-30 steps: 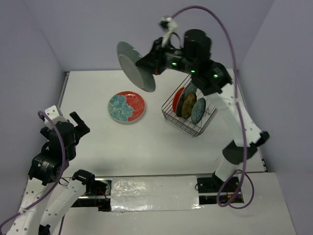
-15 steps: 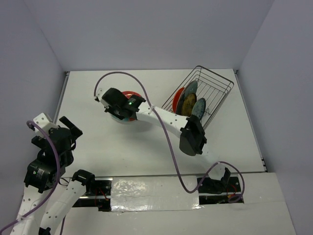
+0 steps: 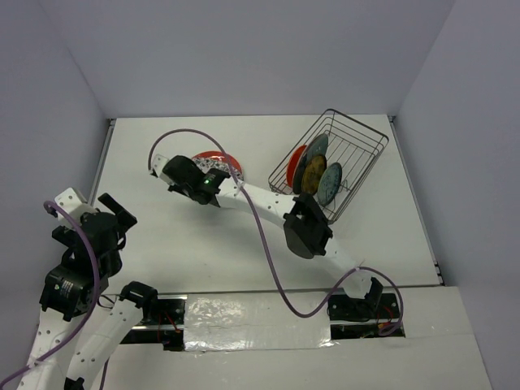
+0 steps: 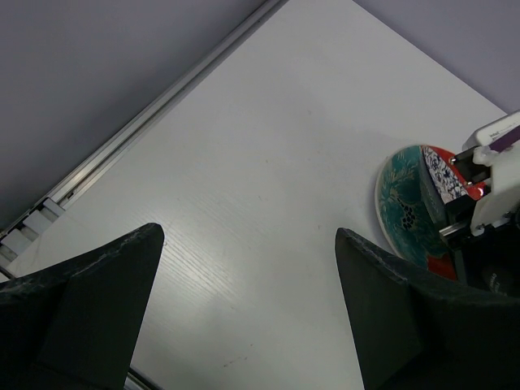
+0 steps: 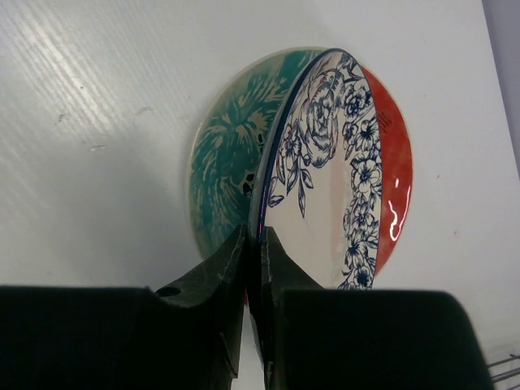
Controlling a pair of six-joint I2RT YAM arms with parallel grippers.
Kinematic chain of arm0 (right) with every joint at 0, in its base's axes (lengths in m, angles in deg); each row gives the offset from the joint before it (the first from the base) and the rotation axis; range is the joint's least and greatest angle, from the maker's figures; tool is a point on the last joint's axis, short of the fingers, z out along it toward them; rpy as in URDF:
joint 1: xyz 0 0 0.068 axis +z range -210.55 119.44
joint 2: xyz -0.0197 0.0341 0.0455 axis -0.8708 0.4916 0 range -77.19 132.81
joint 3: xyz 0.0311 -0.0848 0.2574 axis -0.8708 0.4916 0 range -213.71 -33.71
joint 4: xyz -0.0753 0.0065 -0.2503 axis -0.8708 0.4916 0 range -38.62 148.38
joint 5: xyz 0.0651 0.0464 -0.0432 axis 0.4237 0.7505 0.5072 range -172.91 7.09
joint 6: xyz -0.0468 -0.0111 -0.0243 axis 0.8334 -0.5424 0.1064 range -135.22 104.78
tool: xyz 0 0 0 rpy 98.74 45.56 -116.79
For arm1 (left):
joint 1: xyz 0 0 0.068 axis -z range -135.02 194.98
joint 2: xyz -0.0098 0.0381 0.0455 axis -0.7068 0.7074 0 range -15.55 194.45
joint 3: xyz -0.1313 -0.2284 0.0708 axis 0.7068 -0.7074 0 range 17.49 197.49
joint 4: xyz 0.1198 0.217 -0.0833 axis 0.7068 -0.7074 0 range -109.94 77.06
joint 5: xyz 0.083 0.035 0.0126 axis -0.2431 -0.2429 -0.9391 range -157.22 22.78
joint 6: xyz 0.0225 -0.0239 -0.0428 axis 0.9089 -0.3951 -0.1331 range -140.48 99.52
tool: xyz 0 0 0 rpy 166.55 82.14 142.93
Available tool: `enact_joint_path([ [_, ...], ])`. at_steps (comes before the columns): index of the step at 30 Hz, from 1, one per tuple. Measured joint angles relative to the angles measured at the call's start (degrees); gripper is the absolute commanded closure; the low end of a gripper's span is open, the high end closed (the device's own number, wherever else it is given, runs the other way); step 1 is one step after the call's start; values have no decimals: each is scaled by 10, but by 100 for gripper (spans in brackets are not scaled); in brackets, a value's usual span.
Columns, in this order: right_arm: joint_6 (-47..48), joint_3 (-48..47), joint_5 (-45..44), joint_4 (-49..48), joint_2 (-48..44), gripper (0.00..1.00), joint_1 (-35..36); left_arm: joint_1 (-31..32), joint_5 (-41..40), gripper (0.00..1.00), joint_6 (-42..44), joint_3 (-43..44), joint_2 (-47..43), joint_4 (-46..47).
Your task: Unload the plates from the dish rack
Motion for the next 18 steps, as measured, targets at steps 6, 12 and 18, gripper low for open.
enact_joint_path([
  [6, 35, 13, -39, -54, 24, 93, 7, 0, 0, 0, 1, 0, 0, 0],
  [12, 50, 13, -64, -79, 52, 68, 14, 0, 0, 1, 1, 0, -3, 1],
  [18, 38, 44, -59, -91, 55, 58, 14, 0, 2, 0, 2, 0, -8, 2],
])
